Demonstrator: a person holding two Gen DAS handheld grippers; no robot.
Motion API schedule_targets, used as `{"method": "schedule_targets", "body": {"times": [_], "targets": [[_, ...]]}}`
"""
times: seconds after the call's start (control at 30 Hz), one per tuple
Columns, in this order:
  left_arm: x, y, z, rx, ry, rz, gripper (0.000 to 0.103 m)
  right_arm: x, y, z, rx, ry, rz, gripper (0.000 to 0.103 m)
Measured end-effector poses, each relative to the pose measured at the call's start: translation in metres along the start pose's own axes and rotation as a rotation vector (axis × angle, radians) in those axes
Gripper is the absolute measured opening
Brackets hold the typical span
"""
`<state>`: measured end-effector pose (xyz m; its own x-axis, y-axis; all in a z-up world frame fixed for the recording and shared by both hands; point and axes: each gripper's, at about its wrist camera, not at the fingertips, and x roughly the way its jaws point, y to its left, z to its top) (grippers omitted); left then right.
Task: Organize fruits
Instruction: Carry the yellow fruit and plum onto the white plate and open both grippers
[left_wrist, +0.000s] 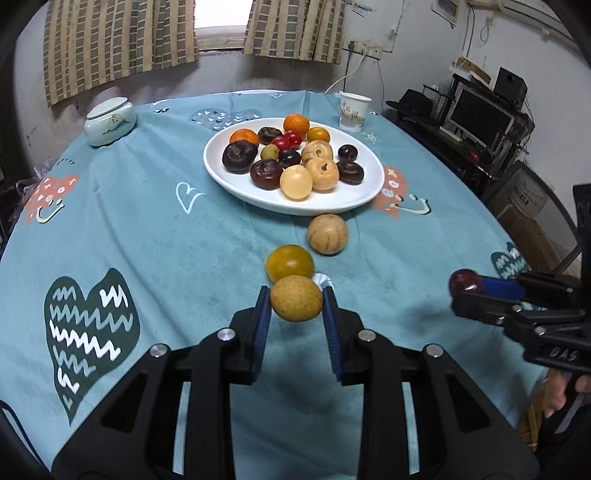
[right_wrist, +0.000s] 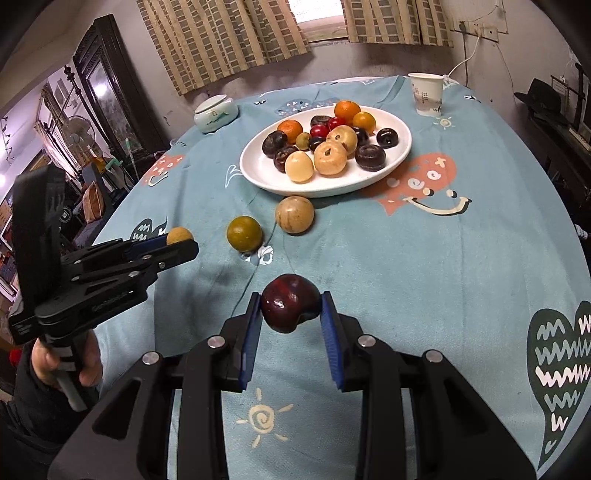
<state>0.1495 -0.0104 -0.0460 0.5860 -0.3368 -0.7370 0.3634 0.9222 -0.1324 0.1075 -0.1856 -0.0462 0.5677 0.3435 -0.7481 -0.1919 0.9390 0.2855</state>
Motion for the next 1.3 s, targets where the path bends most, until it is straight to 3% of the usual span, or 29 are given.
{"method": "schedule_targets", "body": {"times": [0.13, 0.3, 0.53, 0.9, 0.93, 1.03, 1.07, 1.13, 1.17, 1.2, 1.3], "targets": [[-0.001, -0.005, 0.013, -0.008, 0.001, 0.027, 0.028, 0.002, -0.002, 0.008, -0.007, -0.004, -0.012, 0.032], [0.011, -0.005, 0.058, -0.01, -0.006, 0.071, 0.028, 0.014, -0.009, 0.051, -0.058, -0.036, -0.012, 0.032], [0.078, 0.016, 0.124, -0.031, 0.062, 0.124, 0.028, 0.069, -0.022, 0.117, -0.113, 0.016, -0.037, 0.032], [0.12, 0.025, 0.136, -0.036, 0.113, 0.126, 0.029, 0.109, -0.027, 0.13, -0.116, 0.067, -0.047, 0.033], [0.121, 0.026, 0.136, -0.037, 0.112, 0.13, 0.032, 0.11, -0.028, 0.13, -0.116, 0.065, -0.045, 0.033], [0.117, 0.028, 0.138, -0.046, 0.089, 0.143, 0.078, 0.116, -0.026, 0.132, -0.135, 0.055, -0.079, 0.034], [0.114, 0.028, 0.139, -0.045, 0.07, 0.15, 0.078, 0.116, -0.025, 0.132, -0.145, 0.043, -0.103, 0.035], [0.108, 0.029, 0.142, -0.041, 0.059, 0.155, 0.078, 0.116, -0.025, 0.133, -0.15, 0.03, -0.111, 0.042], [0.105, 0.03, 0.143, -0.046, 0.052, 0.156, 0.078, 0.115, -0.025, 0.134, -0.151, 0.024, -0.116, 0.067], [0.102, 0.031, 0.143, -0.051, 0.047, 0.154, 0.078, 0.112, -0.024, 0.134, -0.153, 0.0, -0.122, 0.077], [0.09, 0.035, 0.142, -0.071, 0.033, 0.145, 0.078, 0.1, -0.02, 0.135, -0.171, -0.054, -0.135, 0.081]]}}
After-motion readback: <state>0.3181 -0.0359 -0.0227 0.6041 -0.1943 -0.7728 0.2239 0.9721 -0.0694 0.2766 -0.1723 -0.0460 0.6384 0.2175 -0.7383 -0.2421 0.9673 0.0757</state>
